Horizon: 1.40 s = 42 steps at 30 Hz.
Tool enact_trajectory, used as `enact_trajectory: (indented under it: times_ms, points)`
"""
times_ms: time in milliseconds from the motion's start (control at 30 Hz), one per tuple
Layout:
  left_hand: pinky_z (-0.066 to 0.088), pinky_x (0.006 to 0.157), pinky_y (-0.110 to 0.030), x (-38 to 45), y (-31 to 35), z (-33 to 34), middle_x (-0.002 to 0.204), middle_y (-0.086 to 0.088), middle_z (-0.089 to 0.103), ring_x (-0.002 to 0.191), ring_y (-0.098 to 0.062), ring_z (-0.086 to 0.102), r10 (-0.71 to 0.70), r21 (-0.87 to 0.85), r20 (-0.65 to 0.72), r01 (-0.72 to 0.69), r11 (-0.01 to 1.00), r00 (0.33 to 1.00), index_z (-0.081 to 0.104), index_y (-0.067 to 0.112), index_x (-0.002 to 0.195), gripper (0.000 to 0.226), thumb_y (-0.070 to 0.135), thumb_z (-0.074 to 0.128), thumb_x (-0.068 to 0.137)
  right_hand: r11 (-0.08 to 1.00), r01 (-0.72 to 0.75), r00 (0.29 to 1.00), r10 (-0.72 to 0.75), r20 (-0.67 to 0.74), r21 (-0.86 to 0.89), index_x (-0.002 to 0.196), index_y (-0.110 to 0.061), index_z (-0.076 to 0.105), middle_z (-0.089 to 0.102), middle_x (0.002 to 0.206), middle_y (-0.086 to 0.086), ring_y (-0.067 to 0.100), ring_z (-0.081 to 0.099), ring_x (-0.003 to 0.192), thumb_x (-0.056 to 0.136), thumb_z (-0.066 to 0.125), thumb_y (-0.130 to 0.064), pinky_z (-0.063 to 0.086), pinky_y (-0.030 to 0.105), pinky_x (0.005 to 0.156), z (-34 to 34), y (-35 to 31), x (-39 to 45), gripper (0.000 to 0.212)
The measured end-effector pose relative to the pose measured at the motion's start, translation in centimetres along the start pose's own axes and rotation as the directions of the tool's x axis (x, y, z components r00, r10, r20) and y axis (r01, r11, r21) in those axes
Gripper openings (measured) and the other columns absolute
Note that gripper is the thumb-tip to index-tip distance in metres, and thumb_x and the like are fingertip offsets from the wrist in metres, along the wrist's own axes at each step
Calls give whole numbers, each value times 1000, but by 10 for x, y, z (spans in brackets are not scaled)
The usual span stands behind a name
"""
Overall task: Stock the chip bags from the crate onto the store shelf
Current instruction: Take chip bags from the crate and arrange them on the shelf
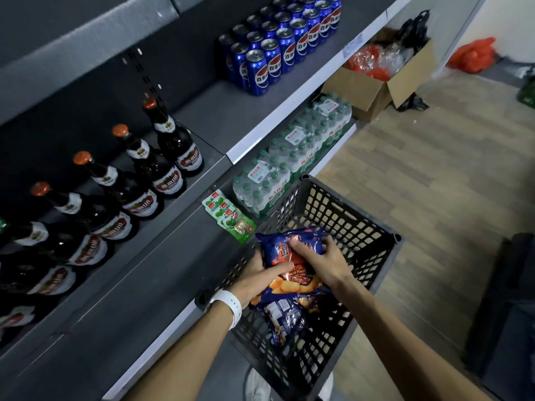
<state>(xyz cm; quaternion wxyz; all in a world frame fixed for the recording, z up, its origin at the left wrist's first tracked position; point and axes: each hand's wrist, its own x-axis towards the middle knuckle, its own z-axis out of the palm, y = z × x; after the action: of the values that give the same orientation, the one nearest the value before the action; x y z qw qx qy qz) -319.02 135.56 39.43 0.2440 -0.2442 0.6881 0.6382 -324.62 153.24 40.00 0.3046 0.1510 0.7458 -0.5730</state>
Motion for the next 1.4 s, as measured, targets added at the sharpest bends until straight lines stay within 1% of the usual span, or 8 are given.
enact_trajectory:
  times_ms: [167, 400, 533, 667, 833, 967, 1200, 1400]
  points:
    - [40, 110, -44, -18, 24, -3, 139, 10, 49, 126, -14, 50, -11, 21, -80, 12, 1000, 997, 32, 36, 144, 93, 71, 72, 67, 997, -39, 962, 20, 274, 65, 144, -21, 35, 65, 124, 5, 19, 74, 96, 56, 93, -47, 59, 39, 88, -26, -10, -19, 108]
    - [48, 103, -45, -37, 27, -9, 139, 7, 56, 123, -16, 57, -34, 74, -166, 47, 996, 986, 45, 38, 138, 103, 77, 80, 50, 1000, -23, 924, 28, 382, -18, 131, -16, 55, 73, 117, 3, 20, 72, 101, 59, 93, -46, 54, 44, 99, -44, -38, -48, 87]
    - [53, 96, -42, -73, 51, -4, 114, 9, 70, 105, -12, 67, 42, 45, -198, -33, 998, 979, 63, 30, 118, 81, 67, 86, 49, 999, -22, 913, 35, 407, -37, 123, -11, 63, 75, 111, 6, 25, 73, 100, 68, 89, -36, 55, 45, 96, -45, -54, -67, 66]
    - [52, 99, -43, -90, 51, -8, 125, 7, 65, 114, -14, 62, 56, 39, -272, -47, 998, 961, 56, 30, 127, 97, 70, 87, 45, 1000, -1, 912, 10, 410, -24, 119, -12, 62, 75, 108, 6, 22, 74, 96, 76, 83, -21, 59, 35, 83, -40, -68, -87, 49]
    - [52, 99, -41, -110, 44, -23, 132, 5, 61, 117, -13, 61, 57, -30, -320, -70, 997, 946, 47, 28, 138, 111, 68, 89, 43, 999, 53, 908, -43, 417, -12, 118, -15, 58, 74, 108, 5, 21, 74, 94, 68, 88, -13, 59, 30, 75, -29, -89, -106, 58]
    - [55, 94, -38, -164, 62, -39, 119, 4, 69, 105, -12, 68, 81, -100, -325, -120, 988, 942, 55, 24, 128, 89, 53, 92, 52, 998, 47, 878, -22, 479, -40, 123, -17, 53, 71, 117, 9, 28, 73, 100, 59, 96, -32, 57, 49, 92, -9, -107, -124, 78]
    - [56, 72, -20, -251, 52, -91, 104, 4, 71, 88, -3, 69, 135, -144, -434, -216, 966, 891, 59, 21, 115, 52, 22, 87, 71, 976, 196, 801, -105, 589, -93, 121, -7, 62, 74, 111, 13, 35, 71, 103, 73, 88, -38, 51, 56, 100, 60, -134, -179, 63]
    - [55, 94, -36, -332, 17, -150, 109, 7, 72, 100, -9, 68, 182, -113, -531, -282, 953, 827, 59, 29, 113, 59, 38, 90, 63, 959, 271, 790, -176, 588, -77, 118, -11, 63, 76, 107, 8, 26, 74, 97, 73, 87, -31, 58, 44, 90, 144, -139, -247, 55]
